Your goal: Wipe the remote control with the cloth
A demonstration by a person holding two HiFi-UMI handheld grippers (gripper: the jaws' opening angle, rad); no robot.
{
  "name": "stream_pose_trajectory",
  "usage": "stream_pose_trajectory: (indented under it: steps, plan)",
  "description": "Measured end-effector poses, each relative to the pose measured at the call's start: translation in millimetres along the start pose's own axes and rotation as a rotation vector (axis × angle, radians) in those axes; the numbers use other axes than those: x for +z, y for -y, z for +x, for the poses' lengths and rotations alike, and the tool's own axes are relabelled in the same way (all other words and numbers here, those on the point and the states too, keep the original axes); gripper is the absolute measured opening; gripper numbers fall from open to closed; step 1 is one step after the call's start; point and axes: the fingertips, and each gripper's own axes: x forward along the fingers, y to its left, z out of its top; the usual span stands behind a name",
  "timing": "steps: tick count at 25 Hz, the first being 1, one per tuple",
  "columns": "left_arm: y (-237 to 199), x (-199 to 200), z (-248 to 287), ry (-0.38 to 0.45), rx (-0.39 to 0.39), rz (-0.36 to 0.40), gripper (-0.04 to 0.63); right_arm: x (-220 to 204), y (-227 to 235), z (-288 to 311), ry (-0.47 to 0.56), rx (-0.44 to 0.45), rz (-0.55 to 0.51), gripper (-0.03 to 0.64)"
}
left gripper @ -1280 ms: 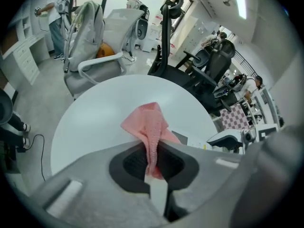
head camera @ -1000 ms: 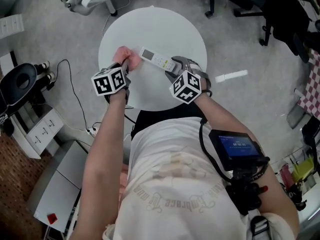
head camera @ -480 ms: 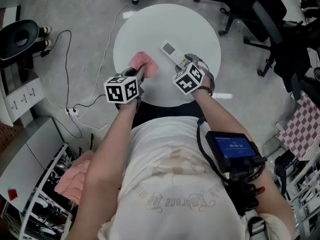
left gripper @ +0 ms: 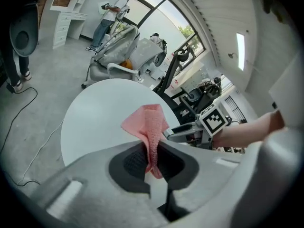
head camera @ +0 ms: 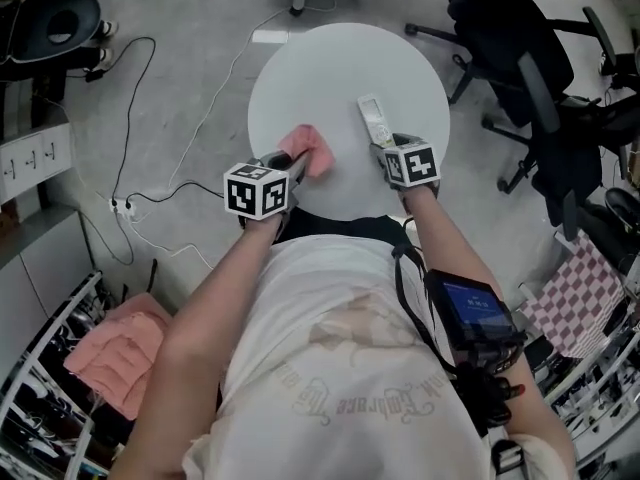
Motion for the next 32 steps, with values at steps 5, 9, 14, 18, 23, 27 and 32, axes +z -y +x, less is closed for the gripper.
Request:
stream_pose_trajectory:
  steps: [5, 9, 14, 18, 23, 27, 32]
  plan:
    - [12, 0, -2, 0.025, -0.067, -0.007, 0.021, -11, 2, -17, 0.081, 0.071, 0.17, 0.245]
    - [25, -4, -5, 0.012, -0.156, -0.034, 0.021, -11, -21, -33, 0.216, 0.244, 0.354, 0.245]
    - [48, 3, -2, 0.02, -0.266, -0.064, 0.021, 15, -46, -73, 0.425, 0.44, 0.381, 0.245]
    - [63, -1, -4, 0.007, -0.328, -0.074, 0.021, 26, -71, -104, 0.514, 0.534, 0.35, 0.245]
    - [86, -9, -6, -0.028, -0.399, -0.056, 0.021, 37, -103, -139, 0.602, 0.636, 0.3, 0.245]
    - [121, -8, -13, -0.047, -0.528, -0.041, 0.021, 41, -116, -153, 0.646, 0.683, 0.281, 0.245]
    - [148, 1, -26, -0.024, -0.729, -0.121, 0.023, 42, -119, -163, 0.694, 0.746, 0.289, 0.245]
